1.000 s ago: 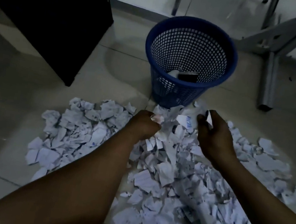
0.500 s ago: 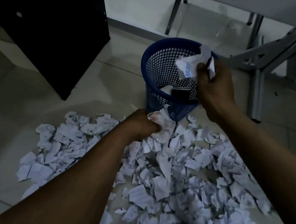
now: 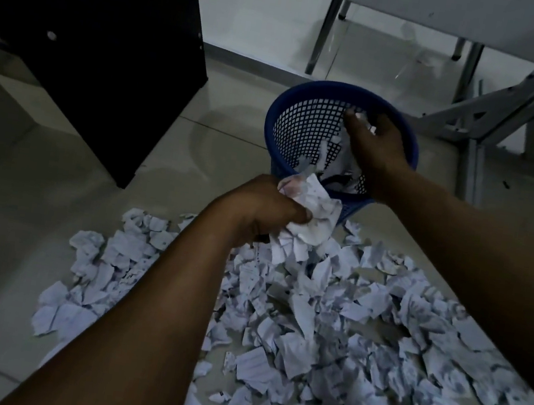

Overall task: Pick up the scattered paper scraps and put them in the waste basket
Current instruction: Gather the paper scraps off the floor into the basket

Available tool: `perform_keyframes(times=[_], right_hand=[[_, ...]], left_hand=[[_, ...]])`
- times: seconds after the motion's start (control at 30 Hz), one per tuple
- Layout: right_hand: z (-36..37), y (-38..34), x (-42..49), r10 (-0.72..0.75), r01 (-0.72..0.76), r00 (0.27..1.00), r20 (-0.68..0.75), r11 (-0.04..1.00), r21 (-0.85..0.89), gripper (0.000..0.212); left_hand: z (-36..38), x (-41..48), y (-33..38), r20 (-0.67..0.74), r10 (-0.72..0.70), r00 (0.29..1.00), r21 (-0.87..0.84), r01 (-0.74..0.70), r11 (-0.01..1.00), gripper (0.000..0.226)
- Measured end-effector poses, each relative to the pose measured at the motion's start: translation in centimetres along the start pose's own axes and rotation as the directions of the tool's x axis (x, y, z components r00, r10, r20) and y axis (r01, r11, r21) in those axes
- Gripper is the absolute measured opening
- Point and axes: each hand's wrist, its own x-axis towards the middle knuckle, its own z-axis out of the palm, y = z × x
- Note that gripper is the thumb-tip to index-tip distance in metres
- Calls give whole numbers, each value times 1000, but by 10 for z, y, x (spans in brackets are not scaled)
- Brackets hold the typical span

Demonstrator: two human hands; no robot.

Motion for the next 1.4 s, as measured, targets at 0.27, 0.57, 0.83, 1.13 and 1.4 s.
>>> perform_keyframes(times=[0.27, 0.57, 0.83, 1.13, 1.4], right_hand=[[-11, 6, -3, -25, 24, 997, -79, 1000, -15, 45], [-22, 3, -3, 299, -280, 954, 27, 853, 441, 49], [-23, 9, 5, 254, -245, 965, 60, 802, 545, 60], [-34, 21, -12, 37, 3, 991, -129, 954, 301, 32], [-68, 52, -39, -393, 334, 857, -333, 916, -221, 16]], left_hand=[[6, 9, 29, -99, 135, 986, -117, -146, 982, 35], [25, 25, 51, -423, 151, 894, -243, -272, 931, 18], [53, 43, 57, -497, 179, 849, -288, -356, 889, 42], [55, 47, 64, -342, 258, 904, -174, -330, 928, 79], [83, 41, 55, -414, 584, 698, 309, -496, 812, 29]])
